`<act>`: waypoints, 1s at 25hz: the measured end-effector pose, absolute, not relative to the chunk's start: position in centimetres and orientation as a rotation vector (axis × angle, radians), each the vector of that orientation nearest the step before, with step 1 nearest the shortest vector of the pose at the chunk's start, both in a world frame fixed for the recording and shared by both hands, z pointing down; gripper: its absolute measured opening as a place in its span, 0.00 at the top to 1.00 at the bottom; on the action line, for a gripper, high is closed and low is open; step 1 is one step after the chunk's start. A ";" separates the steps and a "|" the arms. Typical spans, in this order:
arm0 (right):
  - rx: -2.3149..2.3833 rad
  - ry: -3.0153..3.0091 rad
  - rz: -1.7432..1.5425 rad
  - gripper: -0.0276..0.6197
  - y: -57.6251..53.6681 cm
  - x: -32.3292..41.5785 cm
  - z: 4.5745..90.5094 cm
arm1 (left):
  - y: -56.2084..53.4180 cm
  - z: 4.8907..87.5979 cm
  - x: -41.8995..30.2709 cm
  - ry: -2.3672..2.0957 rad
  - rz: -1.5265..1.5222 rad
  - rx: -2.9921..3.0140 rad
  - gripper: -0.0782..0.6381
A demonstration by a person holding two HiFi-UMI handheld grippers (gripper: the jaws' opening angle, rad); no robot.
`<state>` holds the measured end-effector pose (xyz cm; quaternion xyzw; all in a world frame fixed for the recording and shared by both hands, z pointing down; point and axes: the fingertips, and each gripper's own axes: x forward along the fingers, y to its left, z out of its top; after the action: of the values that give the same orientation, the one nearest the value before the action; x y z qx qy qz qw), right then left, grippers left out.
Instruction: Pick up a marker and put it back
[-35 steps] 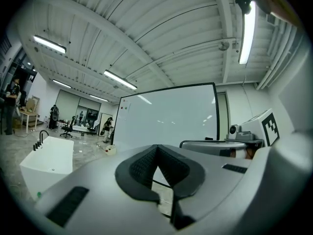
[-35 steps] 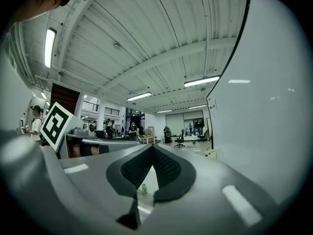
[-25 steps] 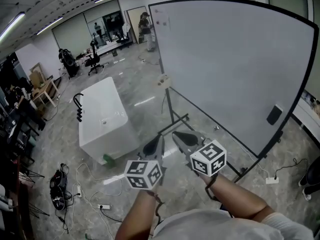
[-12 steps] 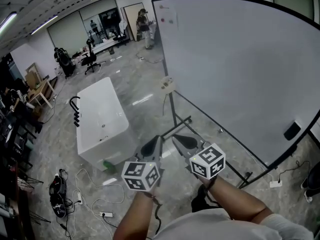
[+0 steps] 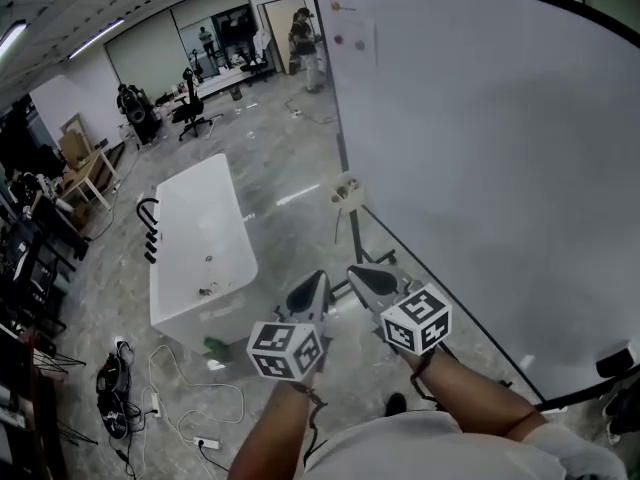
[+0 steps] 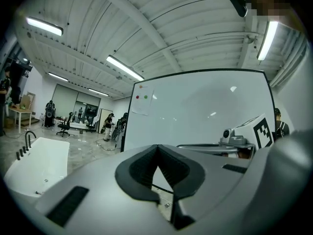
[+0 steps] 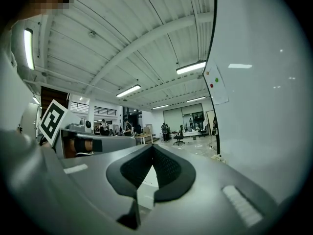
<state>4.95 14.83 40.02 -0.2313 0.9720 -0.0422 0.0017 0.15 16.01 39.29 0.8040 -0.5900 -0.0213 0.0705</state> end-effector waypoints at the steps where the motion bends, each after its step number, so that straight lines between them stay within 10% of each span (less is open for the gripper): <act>1: -0.717 3.058 -0.136 0.95 13.0 4.9 40.2 | 14.3 39.3 0.1 -1.781 -0.066 2.413 0.88; 25: -1.108 3.048 -0.378 0.88 -28.2 -4.0 49.6 | -26.7 44.1 -11.8 -1.563 0.046 2.505 0.88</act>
<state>-4.05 -28.16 49.64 -0.3387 0.9317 -0.1155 -0.0616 -11.85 -26.73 44.06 0.8446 -0.5269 0.0153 0.0944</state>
